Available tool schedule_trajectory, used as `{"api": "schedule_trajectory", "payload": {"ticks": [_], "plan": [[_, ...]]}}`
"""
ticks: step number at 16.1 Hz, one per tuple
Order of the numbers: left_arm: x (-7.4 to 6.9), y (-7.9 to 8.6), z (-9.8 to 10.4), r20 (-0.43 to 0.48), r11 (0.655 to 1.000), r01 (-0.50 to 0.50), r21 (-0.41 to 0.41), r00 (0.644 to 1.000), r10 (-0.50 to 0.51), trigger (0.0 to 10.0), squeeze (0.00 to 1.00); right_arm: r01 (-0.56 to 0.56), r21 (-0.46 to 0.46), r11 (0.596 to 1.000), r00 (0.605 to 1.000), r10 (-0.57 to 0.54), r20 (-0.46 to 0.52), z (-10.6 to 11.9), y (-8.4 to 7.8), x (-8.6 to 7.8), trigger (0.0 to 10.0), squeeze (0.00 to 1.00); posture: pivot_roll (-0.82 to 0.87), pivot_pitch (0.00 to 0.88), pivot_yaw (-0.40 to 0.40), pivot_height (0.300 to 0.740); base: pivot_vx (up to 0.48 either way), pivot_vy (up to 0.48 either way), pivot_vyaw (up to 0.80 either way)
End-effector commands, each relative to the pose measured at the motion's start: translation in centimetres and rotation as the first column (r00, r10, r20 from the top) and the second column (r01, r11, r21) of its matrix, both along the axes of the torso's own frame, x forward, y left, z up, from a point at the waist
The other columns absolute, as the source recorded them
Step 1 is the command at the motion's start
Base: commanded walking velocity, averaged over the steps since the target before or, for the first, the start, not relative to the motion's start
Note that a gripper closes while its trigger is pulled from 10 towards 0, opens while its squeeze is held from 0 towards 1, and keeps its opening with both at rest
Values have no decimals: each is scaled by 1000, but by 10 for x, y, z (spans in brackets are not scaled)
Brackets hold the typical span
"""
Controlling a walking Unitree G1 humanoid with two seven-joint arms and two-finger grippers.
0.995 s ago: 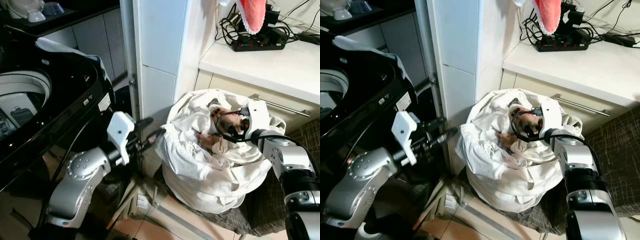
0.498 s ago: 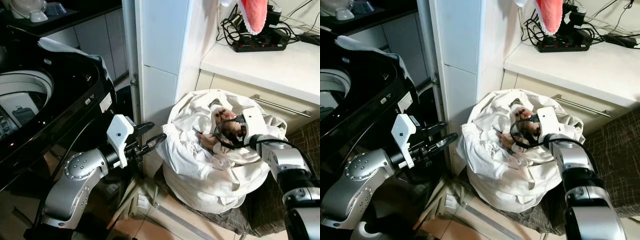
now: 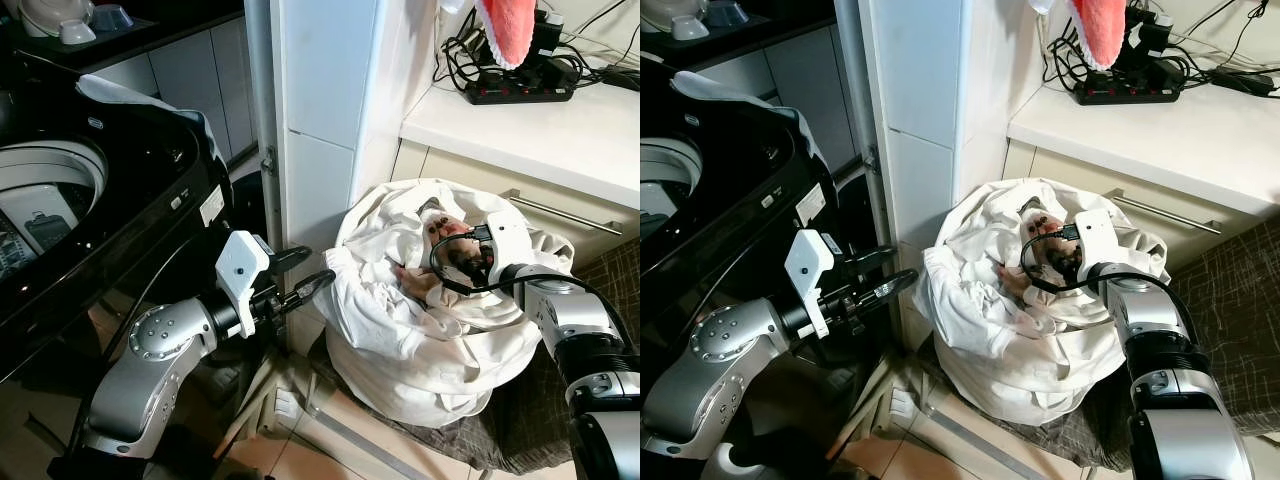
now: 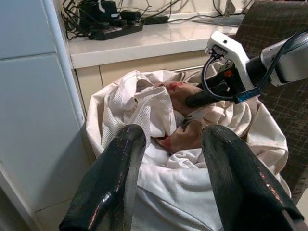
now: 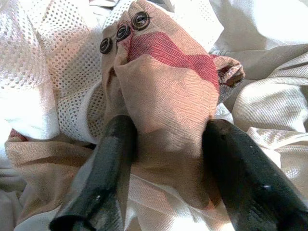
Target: Clothes washing
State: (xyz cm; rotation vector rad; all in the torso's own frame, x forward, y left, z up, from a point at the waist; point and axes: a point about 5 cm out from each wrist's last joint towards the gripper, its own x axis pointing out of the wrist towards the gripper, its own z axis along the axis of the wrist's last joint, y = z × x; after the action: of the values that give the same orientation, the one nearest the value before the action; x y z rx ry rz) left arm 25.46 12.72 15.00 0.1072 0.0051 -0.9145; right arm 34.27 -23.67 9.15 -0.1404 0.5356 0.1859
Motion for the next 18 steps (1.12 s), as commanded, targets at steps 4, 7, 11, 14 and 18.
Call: {"api": "schedule_trajectory", "payload": {"ticks": [4, 7, 11, 14, 18], "plan": [[1, -2, 3, 30, 999, -3, 33, 1000, 2, 10000, 0, 23, 44, 999, 1000, -24, 18, 10, -3, 4, 0, 0, 25, 0, -6, 740, 0, 0, 0], [4, 2, 3, 45, 998, -43, 40, 998, 41, 10000, 0, 31, 66, 997, 999, -32, 23, 15, -5, 2, 0, 0, 26, 0, -13, 740, 0, 0, 0], [13, 8, 10, 106, 988, -146, 52, 985, 139, 10000, 0, 33, 154, 987, 992, -51, 113, 43, -5, 6, 0, 0, 55, 0, -23, 740, 0, 0, 0], [19, 10, 17, 157, 980, -195, 38, 970, 187, 10000, 0, 12, 200, 980, 978, -53, 201, 76, -6, 7, 0, 0, 54, 0, -28, 740, 0, 0, 0], [35, 10, 40, 174, 972, -214, -96, 958, 227, 10000, 0, -164, 380, 910, 908, -11, 419, 152, 15, 9, 0, 0, 17, 0, 6, 740, 0, 0, 0]]}}
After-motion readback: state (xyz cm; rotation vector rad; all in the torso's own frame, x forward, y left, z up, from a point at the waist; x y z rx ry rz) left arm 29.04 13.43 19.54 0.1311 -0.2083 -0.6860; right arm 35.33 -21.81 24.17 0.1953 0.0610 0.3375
